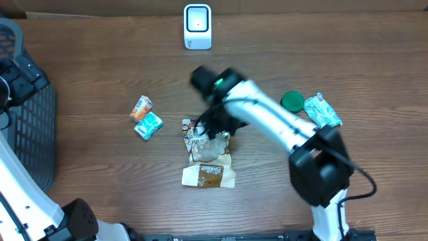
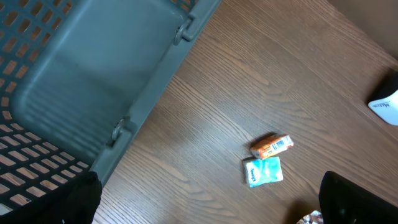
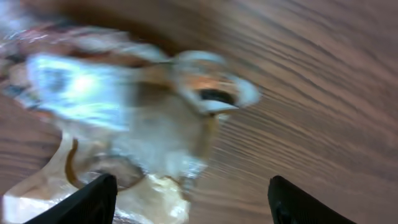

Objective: Scan the item barcode

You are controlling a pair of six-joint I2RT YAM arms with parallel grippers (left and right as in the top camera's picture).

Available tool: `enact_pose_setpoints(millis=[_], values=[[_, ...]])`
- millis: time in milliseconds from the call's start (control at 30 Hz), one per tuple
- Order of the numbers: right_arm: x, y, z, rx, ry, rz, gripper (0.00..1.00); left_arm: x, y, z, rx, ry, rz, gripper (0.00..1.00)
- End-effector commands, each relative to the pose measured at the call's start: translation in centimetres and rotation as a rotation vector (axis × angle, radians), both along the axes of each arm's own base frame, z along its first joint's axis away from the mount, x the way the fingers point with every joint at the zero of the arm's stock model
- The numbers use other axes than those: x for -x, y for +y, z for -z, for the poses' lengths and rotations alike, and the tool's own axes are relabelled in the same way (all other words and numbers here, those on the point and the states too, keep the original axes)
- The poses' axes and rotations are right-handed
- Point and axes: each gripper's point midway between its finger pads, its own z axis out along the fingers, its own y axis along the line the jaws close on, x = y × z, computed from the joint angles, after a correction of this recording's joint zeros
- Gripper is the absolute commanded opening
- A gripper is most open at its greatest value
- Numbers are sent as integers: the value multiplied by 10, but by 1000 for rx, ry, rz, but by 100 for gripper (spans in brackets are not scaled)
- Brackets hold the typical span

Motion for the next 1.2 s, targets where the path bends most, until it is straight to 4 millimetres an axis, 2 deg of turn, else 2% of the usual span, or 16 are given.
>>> enact_pose_setpoints(millis=[0,100,200,267,433,533,633,833,1000,1167], values=[[-1,2,-12,-188,145,117,75,-1,1,-3,-13,-6,17,100],[-1,-9,-10,-271,220,142,76,-1,1,-3,-13,-6,17,100],[9,-6,-5,-381,287,77,73,-1,1,-3,-13,-6,18,99],[15,-8,6,-384,303,56,66,-1,1,-3,-13,-6,17,100],[36,-10,36,-365,339,29,66,-1,1,-3,-13,-6,17,100],[42,-12,50,-364,342,29,66,-1,1,-3,-13,-6,17,99],[43,-7,56,-406,336,29,66,-1,1,-3,-13,-6,17,99],[38,9,54,-499,326,29,65,-1,1,-3,-13,-6,17,100],[32,16,63,-497,326,171,63,-1,1,-3,-13,-6,17,99],[21,26,65,-539,305,242,48,-1,1,-3,-13,-6,17,100]])
